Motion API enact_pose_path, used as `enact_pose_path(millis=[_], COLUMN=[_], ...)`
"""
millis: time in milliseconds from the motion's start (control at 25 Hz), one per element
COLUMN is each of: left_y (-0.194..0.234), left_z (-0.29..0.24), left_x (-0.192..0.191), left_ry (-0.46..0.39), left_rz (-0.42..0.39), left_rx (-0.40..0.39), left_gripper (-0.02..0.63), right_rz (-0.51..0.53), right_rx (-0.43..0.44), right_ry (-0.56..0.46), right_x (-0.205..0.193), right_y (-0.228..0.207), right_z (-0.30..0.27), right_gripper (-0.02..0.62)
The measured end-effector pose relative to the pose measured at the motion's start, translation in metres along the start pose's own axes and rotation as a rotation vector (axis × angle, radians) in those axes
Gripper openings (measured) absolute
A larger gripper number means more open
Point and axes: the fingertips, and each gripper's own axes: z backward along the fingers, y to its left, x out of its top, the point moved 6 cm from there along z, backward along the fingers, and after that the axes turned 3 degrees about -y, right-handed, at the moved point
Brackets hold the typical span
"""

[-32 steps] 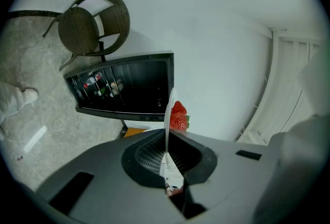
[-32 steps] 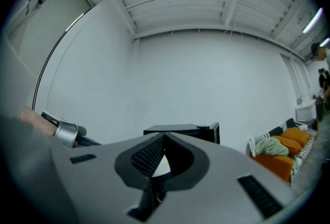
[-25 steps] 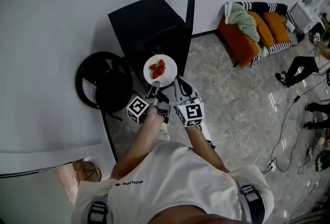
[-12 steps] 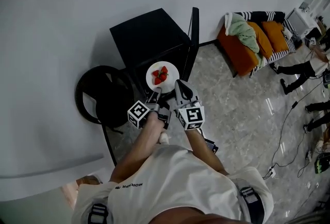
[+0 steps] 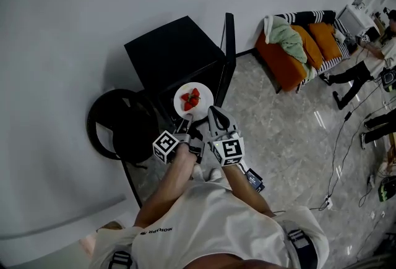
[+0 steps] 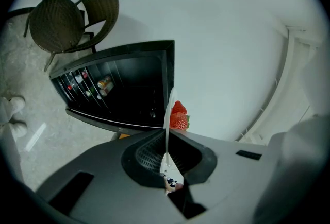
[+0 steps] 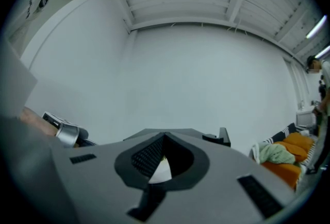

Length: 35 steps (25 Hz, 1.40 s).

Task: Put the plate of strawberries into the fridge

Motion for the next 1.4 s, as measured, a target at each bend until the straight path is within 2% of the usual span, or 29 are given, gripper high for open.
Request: enact_pose_path(millis=[520,1080,1400], left_y=[0.005,0.047,0.083], left_z=[-0.011,-0.023,-0.031], left_x=[0.001,0.002,0.006], left_ry=[-0.064,-0.068,-0.068], left_rz=[0.006,0.049,0.088], left_rx=[0.004,0.046,0.074], left_gripper=[0.009,0.009,0.009], right_rz=[-0.007,-0.002,-0.003], right_rx=[0.045,0.078,0.069], right_ry=[-0.011,0.008,0.048], right_x=[-0.011,-0.036,-0.064], right_y=[-0.015,-0.023,-0.027], right_z=[-0.007,-0.016,-0.022], right_gripper=[0.012,0.012,0.012])
